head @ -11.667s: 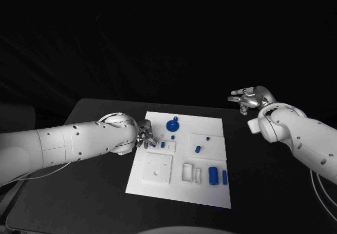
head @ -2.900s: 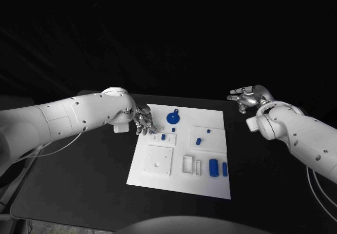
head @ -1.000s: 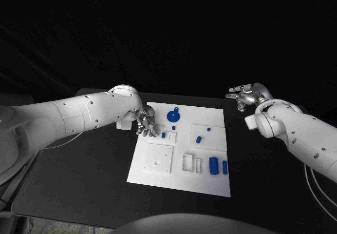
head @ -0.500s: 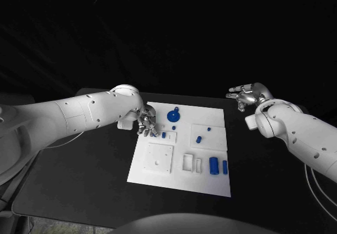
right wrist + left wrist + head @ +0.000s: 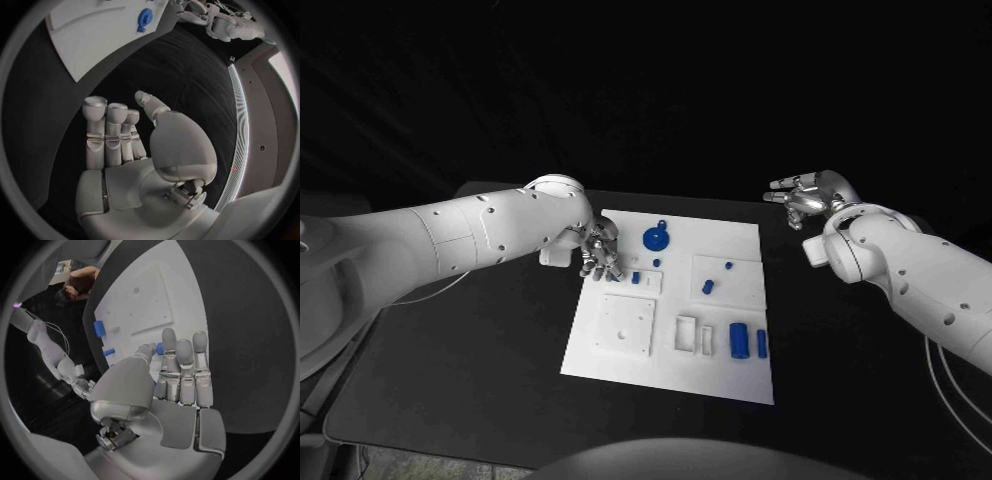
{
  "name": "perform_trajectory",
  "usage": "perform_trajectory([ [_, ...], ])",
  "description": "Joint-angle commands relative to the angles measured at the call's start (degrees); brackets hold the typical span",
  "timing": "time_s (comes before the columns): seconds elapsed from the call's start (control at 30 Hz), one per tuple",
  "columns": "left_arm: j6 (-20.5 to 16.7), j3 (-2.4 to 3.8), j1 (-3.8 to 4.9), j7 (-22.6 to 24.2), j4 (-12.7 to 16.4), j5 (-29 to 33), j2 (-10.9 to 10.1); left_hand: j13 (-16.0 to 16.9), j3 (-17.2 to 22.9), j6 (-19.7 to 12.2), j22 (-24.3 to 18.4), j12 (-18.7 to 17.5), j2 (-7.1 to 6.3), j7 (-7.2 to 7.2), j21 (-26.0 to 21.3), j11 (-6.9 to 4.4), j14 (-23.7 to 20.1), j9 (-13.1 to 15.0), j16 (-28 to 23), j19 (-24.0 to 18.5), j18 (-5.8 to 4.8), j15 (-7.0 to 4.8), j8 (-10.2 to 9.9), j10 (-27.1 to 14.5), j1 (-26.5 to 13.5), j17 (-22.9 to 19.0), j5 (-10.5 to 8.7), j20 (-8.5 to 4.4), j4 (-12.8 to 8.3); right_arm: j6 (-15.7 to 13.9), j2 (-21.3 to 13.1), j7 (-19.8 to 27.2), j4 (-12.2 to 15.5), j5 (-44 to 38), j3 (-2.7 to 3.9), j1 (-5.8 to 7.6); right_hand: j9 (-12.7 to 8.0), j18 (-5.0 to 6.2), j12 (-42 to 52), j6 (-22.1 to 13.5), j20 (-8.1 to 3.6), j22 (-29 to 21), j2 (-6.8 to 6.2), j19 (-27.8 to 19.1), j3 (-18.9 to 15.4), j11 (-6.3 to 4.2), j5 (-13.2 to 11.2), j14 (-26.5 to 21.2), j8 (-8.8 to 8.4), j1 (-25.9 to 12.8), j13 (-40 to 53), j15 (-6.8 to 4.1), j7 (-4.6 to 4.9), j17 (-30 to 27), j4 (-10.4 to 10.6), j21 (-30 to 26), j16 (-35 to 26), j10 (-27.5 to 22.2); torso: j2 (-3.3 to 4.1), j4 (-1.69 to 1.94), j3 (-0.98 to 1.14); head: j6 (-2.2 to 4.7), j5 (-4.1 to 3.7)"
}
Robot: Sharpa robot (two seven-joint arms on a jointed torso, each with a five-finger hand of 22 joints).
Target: Assemble the parts on the task board
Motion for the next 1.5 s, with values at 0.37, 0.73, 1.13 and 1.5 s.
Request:
perform_trajectory([
  [0.37,0.5,-0.24,0.01,-0.8,0.0,0.1,-0.1,0.0,8.3,0.2,1.2,0.4,0.56,-0.38,0.5,0.02,-0.3,0.1,0.4,-0.3,0.10,-0.02,0.3,-0.3,0.0,-0.2,0.27,0.05,-8.8,0.7,0.0,0.3,0.0,-0.5,0.02,-0.03,0.1,0.83,-0.2,0.5,-0.07,0.6,0.28,3.0,0.2,-0.53,0.2,0.2,-0.09,-0.3,0.1,-0.04,0.13,0.0,0.0,-0.3,-0.2,-0.9,0.02,-0.01,-0.04,-0.02,-0.11],
  [0.73,-0.7,-0.31,-0.12,-1.6,-0.5,1.1,0.5,-0.1,8.2,0.2,1.1,0.4,0.61,-0.42,0.5,-0.04,-0.1,0.0,0.4,-0.2,0.15,-0.06,0.3,-0.1,-0.2,-0.3,0.05,0.04,-8.8,0.7,0.1,0.3,0.0,-0.5,0.02,-0.03,0.1,0.83,-0.2,0.5,-0.07,0.6,0.28,3.0,0.2,-0.53,0.2,0.2,-0.09,-0.3,0.1,-0.04,0.13,0.0,0.0,-0.3,-0.2,-0.9,0.04,-0.05,-0.02,-0.06,-0.05],
  [1.13,0.0,-0.51,-0.28,-3.4,-0.7,1.4,1.3,-0.1,8.3,0.5,1.1,0.3,0.43,-0.50,0.5,-0.15,0.2,-0.2,0.4,0.1,0.18,-0.16,0.2,0.3,-0.3,-0.2,0.65,-0.06,-9.2,0.7,0.1,0.3,0.1,-0.5,0.02,-0.03,0.1,0.82,-0.2,0.5,-0.07,0.6,0.32,3.0,0.3,-0.53,0.1,0.2,-0.10,-0.4,0.1,-0.04,0.15,0.0,-0.2,-0.3,-0.2,-0.9,0.00,-0.02,0.00,-0.21,-0.12],
  [1.5,0.4,-0.72,-0.52,-4.6,-0.5,1.1,2.0,-0.2,8.5,0.8,1.2,0.2,0.29,-0.57,0.8,-0.25,0.5,-0.4,0.5,0.3,0.19,-0.26,0.1,0.6,-0.7,-0.1,1.20,-0.17,-9.8,0.7,0.2,0.3,0.1,-0.5,0.02,-0.03,0.1,0.81,-0.1,0.5,-0.07,0.6,0.35,3.0,0.4,-0.53,0.2,0.2,-0.09,-0.3,0.1,-0.04,0.14,-0.1,-0.3,-0.3,-0.3,-0.9,0.00,0.00,0.03,-0.22,-0.11],
])
